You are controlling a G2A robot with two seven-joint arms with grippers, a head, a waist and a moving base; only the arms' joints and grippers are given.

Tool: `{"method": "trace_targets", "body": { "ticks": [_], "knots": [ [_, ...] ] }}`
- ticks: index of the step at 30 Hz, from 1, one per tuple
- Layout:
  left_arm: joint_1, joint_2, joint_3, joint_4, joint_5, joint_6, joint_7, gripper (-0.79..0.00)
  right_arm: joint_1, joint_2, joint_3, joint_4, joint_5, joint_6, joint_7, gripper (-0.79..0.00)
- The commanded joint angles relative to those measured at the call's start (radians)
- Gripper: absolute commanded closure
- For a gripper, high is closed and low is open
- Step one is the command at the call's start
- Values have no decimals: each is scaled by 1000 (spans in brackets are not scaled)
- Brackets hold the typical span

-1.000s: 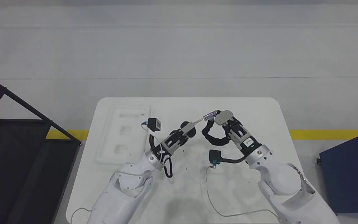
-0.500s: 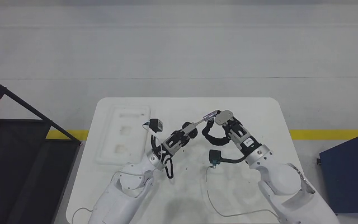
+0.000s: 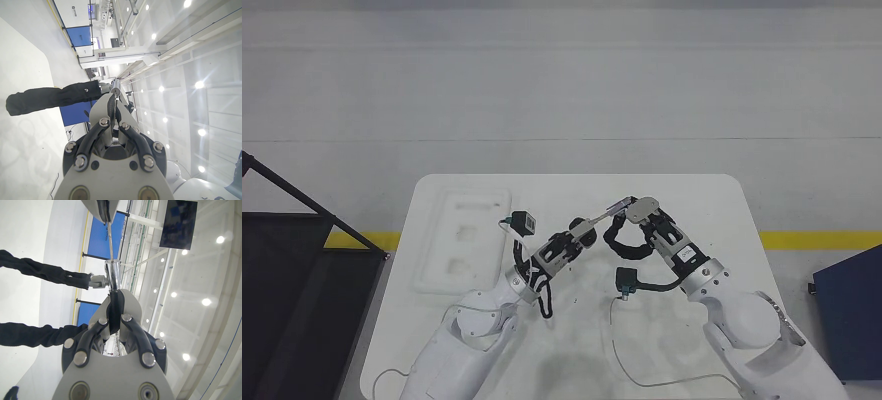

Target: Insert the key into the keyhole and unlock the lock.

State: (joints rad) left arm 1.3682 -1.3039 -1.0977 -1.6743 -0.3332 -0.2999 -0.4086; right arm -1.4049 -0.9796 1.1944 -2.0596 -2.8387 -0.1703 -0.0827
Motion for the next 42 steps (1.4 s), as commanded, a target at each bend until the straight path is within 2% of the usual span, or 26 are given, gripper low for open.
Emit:
{"method": "trace_targets", "body": {
  "ticks": [1, 20, 36, 42],
  "knots": [
    [-3, -1, 2, 2, 1, 1, 3, 0, 0, 0, 0, 0, 0, 0, 0, 0],
    [-41, -13, 29, 5, 11, 12, 16, 0, 0, 0, 0, 0, 0, 0, 0, 0],
    [-91, -29, 68, 53, 20, 17, 28, 0, 0, 0, 0, 0, 0, 0, 0, 0],
    [-104, -29, 66, 67, 13, 13, -15, 0, 0, 0, 0, 0, 0, 0, 0, 0]
  ]
}}
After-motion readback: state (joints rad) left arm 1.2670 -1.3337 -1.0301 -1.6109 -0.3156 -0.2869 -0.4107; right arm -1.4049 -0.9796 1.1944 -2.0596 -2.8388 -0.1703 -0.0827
